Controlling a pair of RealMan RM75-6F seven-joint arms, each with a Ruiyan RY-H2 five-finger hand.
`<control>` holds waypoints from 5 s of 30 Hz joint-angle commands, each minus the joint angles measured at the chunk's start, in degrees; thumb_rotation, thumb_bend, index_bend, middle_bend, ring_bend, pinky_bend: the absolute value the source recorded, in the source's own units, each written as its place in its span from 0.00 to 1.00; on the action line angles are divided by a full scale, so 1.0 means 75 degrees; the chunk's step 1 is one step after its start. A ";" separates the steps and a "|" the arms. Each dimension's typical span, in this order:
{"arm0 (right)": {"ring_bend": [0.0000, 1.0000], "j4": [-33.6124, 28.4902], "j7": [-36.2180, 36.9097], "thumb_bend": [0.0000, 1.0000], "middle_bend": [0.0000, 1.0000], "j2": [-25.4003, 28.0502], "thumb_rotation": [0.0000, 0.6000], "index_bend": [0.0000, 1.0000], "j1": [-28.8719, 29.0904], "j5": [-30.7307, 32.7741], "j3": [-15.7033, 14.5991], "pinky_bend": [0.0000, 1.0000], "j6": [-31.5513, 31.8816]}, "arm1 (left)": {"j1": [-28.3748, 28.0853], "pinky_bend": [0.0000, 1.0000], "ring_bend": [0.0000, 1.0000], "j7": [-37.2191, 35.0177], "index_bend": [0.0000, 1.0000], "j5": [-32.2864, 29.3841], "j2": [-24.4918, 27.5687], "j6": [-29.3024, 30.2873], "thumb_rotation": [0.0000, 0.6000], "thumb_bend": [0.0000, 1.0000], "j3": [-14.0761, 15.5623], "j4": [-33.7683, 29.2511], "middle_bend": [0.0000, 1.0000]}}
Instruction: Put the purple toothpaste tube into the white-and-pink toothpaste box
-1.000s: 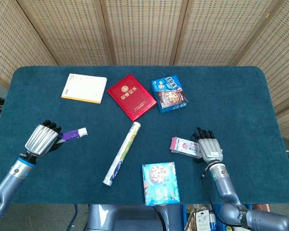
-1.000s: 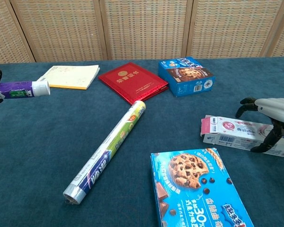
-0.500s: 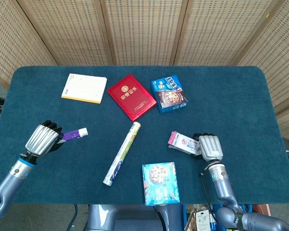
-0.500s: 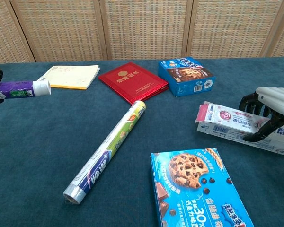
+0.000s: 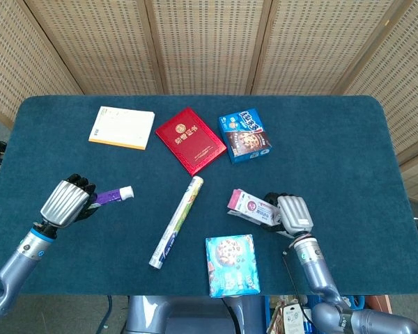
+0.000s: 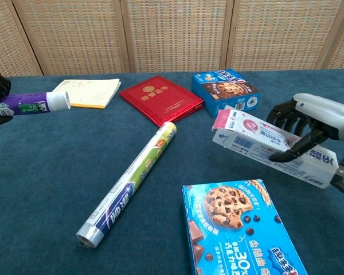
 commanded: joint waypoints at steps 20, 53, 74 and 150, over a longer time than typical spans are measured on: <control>0.42 -0.1212 0.0096 0.21 0.55 0.0552 1.00 0.66 0.0387 0.0064 0.0325 0.40 -0.0281 | -0.0552 0.44 0.52 -0.0678 0.95 0.0186 0.0578 -0.0730 1.00 0.38 0.0037 -0.1210 0.69; 0.42 -0.1859 0.0346 0.21 0.55 0.0557 1.00 0.66 0.0573 0.0014 0.0338 0.40 -0.0298 | -0.1104 0.43 0.52 -0.0227 0.95 -0.0084 0.0566 -0.1708 1.00 0.38 -0.0116 -0.2336 0.69; 0.42 -0.1869 0.0745 0.21 0.55 0.0502 1.00 0.66 0.0658 -0.0125 0.0131 0.40 -0.0613 | -0.1273 0.43 0.52 -0.0086 0.95 -0.0173 0.0431 -0.1724 1.00 0.38 -0.0290 -0.2597 0.69; 0.43 -0.1784 0.1280 0.21 0.55 0.0214 1.00 0.66 0.0788 -0.0831 -0.0135 0.40 -0.0747 | -0.2396 0.43 0.52 0.0797 0.95 -0.2230 0.1689 -0.4258 1.00 0.38 -0.0769 -0.5269 0.69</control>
